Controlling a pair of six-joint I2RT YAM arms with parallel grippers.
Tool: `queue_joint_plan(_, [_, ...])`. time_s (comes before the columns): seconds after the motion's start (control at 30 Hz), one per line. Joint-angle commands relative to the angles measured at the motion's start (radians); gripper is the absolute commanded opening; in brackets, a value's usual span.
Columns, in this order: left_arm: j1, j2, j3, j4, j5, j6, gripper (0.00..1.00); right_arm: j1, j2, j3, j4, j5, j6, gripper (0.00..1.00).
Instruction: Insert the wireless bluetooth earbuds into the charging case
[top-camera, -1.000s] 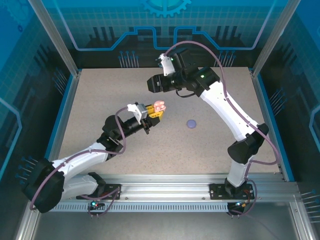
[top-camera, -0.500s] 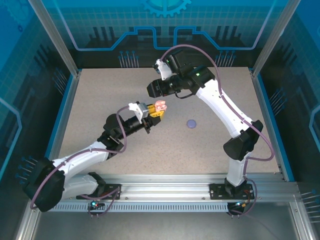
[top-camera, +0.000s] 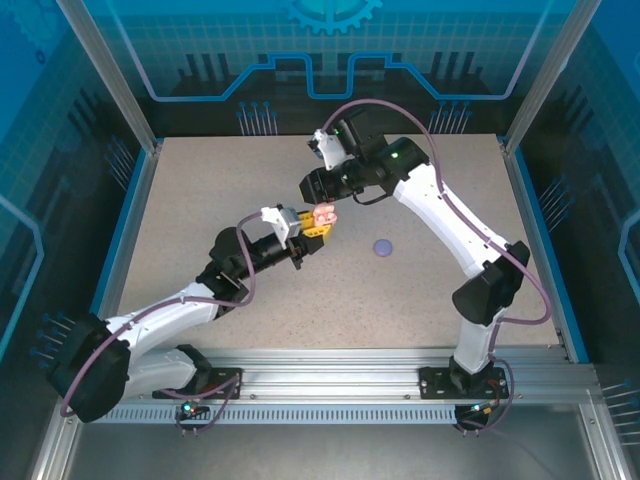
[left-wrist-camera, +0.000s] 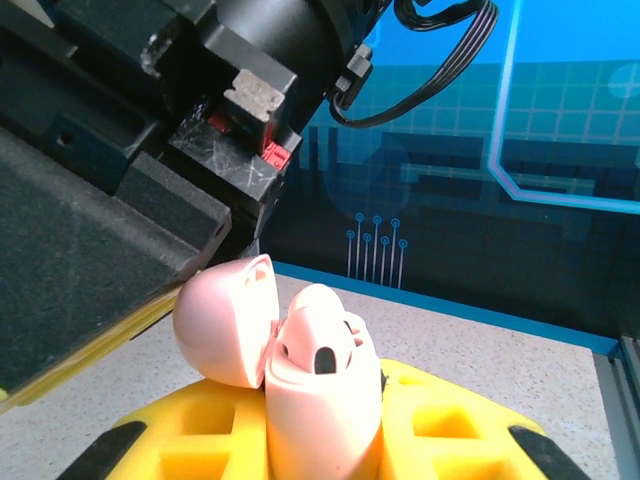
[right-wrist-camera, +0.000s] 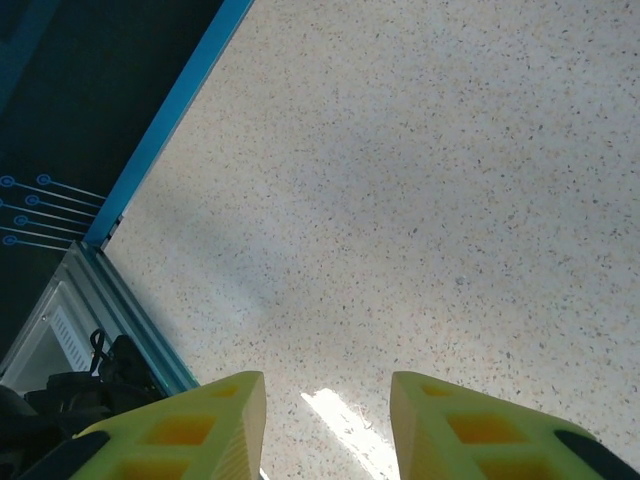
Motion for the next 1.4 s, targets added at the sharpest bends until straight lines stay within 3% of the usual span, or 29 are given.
queue_joint_plan(0.0, [0.004,0.003,0.030,0.050,-0.015,0.024,0.00,-0.010,-0.110,-0.061,-0.006,-0.009,0.000,0.38])
queue_joint_plan(0.27, [0.004,0.002,0.027,0.053,-0.035,0.036,0.00,-0.009,-0.262,-0.230,0.039,0.016,0.035,0.36])
queue_joint_plan(0.5, [0.004,0.016,0.000,0.027,-0.054,-0.040,0.00,-0.117,-0.385,-0.336,0.132,0.154,0.149,0.55])
queue_joint_plan(0.73, [-0.001,0.035,-0.060,-0.042,-0.127,-0.163,0.00,-0.221,-0.491,-0.513,0.211,0.154,0.183,0.60])
queue_joint_plan(1.07, [-0.040,0.199,-0.038,-0.157,-0.227,-0.343,0.00,-0.225,-0.546,-0.725,0.286,0.199,0.195,0.60])
queue_joint_plan(1.37, [-0.057,0.375,0.026,-0.199,-0.269,-0.399,0.00,-0.218,-0.554,-0.762,0.299,0.214,0.195,0.61])
